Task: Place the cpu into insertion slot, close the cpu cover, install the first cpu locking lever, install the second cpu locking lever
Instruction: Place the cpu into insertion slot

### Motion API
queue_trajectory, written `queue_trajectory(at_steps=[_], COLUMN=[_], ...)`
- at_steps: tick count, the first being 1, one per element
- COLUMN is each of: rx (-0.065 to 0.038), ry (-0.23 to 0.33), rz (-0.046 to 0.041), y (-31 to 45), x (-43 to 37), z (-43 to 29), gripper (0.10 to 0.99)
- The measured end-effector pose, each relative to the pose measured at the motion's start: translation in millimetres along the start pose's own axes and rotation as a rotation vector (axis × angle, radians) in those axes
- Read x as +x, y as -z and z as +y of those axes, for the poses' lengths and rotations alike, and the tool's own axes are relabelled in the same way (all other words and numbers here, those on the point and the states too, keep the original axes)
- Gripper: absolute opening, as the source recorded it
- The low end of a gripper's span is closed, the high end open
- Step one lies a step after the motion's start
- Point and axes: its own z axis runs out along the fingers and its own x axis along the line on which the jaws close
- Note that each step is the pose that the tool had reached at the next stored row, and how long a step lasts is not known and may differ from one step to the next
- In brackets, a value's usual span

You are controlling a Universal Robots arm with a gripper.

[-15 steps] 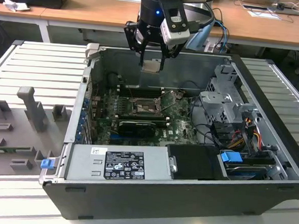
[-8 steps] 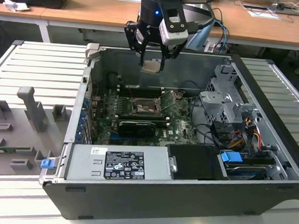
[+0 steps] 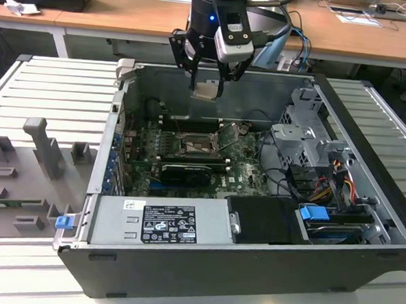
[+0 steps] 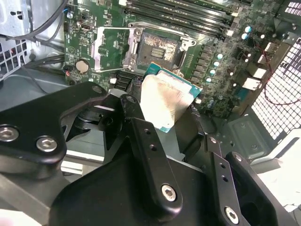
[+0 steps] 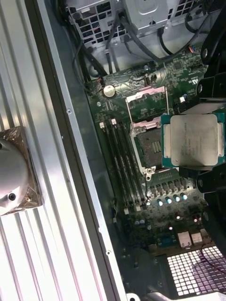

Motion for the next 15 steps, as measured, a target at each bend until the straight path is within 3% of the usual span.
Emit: queue_trajectory(at_steps=[15], rx=[0.000], ry=[-0.064], rz=[-0.0069], y=[-3.2], x=[0.0], z=[-0.3], gripper=[0.529])
